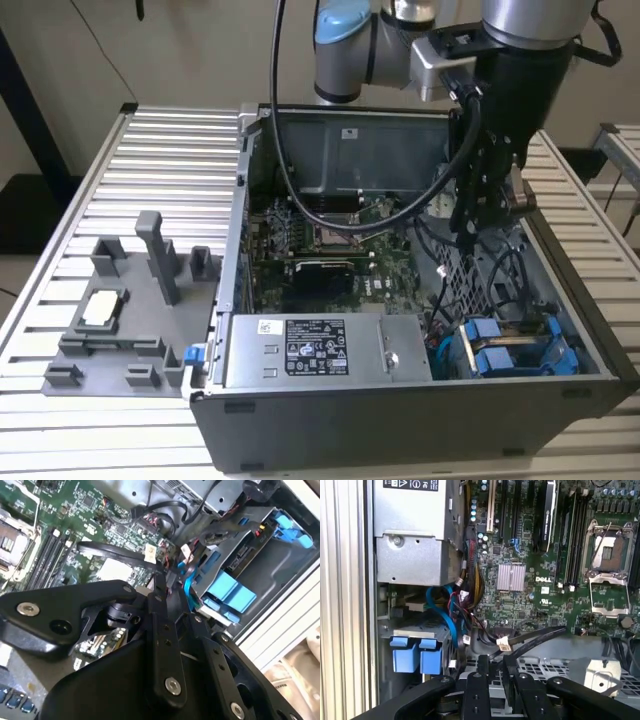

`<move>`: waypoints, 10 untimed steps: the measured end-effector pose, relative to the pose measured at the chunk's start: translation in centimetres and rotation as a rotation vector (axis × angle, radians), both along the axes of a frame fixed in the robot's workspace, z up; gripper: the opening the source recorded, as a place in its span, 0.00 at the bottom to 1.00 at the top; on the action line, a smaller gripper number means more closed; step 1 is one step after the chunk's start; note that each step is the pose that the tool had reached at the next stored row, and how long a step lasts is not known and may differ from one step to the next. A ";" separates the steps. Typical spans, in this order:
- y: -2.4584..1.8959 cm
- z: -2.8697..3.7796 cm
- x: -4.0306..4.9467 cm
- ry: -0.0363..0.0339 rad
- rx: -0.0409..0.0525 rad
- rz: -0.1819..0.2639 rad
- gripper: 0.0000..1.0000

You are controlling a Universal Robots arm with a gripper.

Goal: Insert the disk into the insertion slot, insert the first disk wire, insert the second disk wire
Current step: 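Insert the second disk wire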

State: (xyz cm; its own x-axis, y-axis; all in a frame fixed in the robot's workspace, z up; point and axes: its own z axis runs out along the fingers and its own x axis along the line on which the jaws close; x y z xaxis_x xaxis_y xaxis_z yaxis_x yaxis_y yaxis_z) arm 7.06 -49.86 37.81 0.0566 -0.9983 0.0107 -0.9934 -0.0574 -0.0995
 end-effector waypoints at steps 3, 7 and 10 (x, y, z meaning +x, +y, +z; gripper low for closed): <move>0.09 -0.18 -0.37 -0.0324 -0.0018 0.001 0.27; 0.23 -0.41 -0.61 -0.0669 -0.0143 0.002 0.27; 0.39 -0.72 -0.79 -0.0837 -0.0178 0.003 0.27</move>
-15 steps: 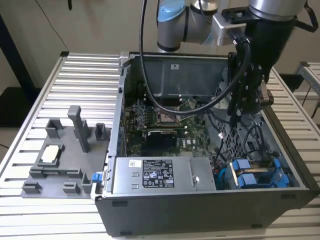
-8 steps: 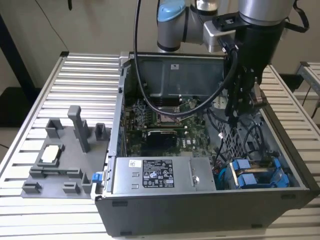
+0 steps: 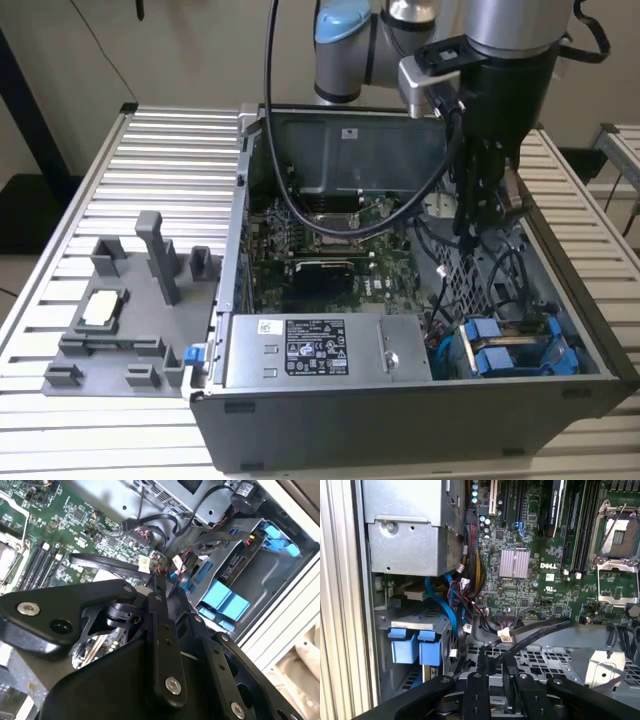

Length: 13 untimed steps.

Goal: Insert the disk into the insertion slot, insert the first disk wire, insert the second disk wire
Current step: 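Insert the second disk wire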

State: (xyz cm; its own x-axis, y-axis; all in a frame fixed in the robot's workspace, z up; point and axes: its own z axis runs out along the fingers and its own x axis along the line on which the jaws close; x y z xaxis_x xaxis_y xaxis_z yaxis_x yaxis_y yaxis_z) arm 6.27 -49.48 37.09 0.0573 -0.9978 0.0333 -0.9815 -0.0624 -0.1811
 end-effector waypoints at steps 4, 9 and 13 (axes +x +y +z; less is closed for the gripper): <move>0.13 -0.47 -0.22 -0.0050 -0.0156 0.000 0.27; 0.15 -0.66 -0.25 -0.0073 -0.0288 0.000 0.27; 0.15 -0.60 -0.25 -0.0072 -0.0340 0.000 0.27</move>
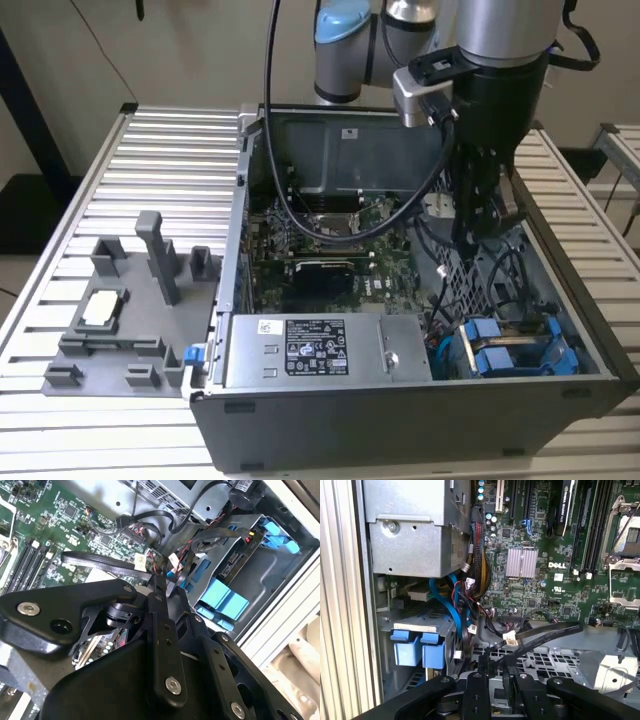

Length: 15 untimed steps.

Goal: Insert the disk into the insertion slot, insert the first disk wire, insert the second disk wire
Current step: 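Insert the second disk wire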

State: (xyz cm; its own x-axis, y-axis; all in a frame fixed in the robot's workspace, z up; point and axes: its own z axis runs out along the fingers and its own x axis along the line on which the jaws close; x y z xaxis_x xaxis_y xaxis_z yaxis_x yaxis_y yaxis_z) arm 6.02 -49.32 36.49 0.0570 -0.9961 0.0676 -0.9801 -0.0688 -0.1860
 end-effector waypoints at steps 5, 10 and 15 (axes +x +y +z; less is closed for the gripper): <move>0.00 -0.01 0.00 -0.0016 -0.0069 0.000 0.27; 0.01 -0.26 0.00 -0.0097 -0.0100 0.000 0.27; 0.00 -0.31 -0.07 -0.0100 -0.0103 -0.007 0.27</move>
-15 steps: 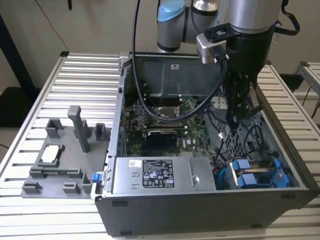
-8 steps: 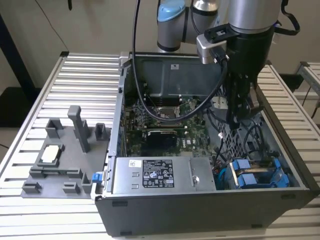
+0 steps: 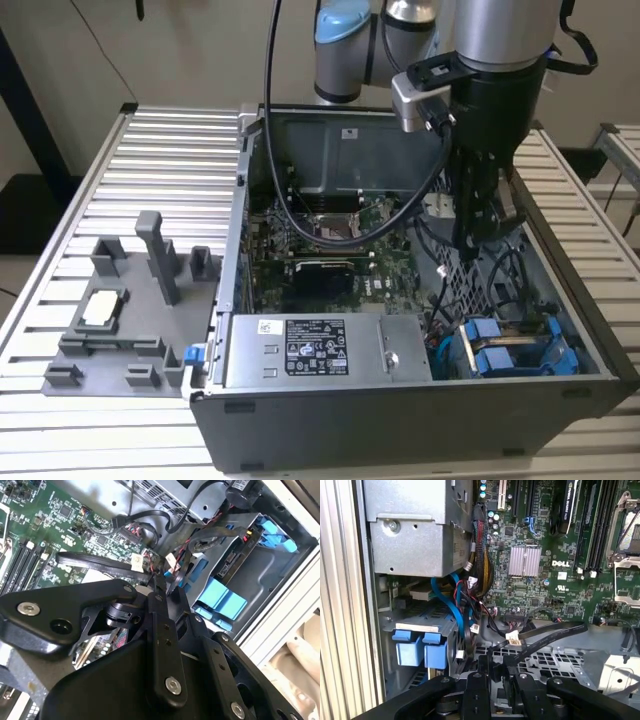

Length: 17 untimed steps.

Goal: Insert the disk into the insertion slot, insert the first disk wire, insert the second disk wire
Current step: 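Insert the second disk wire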

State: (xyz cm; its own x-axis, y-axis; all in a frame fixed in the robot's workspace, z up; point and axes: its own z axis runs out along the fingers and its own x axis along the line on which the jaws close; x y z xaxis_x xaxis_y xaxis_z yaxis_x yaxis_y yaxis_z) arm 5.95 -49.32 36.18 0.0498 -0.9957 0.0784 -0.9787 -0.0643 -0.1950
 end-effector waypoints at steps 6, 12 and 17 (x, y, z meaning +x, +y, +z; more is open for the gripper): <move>0.00 -0.01 -0.01 0.0001 -0.0005 0.000 0.27; 0.00 -0.01 0.00 0.0000 -0.0011 0.000 0.17; 0.00 -0.01 0.00 0.0001 -0.0016 0.000 0.16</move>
